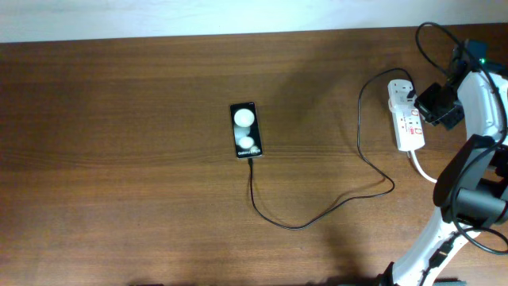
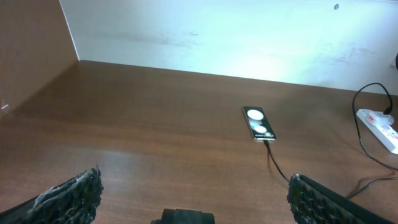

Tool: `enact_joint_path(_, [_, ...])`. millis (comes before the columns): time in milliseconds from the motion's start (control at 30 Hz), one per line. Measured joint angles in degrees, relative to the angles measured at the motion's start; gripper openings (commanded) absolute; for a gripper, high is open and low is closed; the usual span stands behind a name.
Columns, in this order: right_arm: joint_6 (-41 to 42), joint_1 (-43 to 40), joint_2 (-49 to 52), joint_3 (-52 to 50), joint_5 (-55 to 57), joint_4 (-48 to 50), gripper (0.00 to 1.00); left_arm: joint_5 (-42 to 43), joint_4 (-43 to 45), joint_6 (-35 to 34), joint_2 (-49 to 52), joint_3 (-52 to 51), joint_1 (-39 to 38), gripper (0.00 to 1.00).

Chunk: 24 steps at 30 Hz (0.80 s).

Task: Plug charger to phone and switch on socket
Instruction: 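Press the orange switch on the white power strip with the right gripper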

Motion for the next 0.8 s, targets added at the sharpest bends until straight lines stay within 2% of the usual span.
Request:
enact_joint_path(467, [0.55,-0.48,1.25,0.09,0.17,6.69,0.04,0.0,-0.61,0.0,0.0,0.0,0.0,0.99])
enact_joint_path(800, [0.9,-1.4,6.19,0.09,-6.97,9.35,0.04,0.0,-0.59,0.0,0.0,0.0,0.0,0.99])
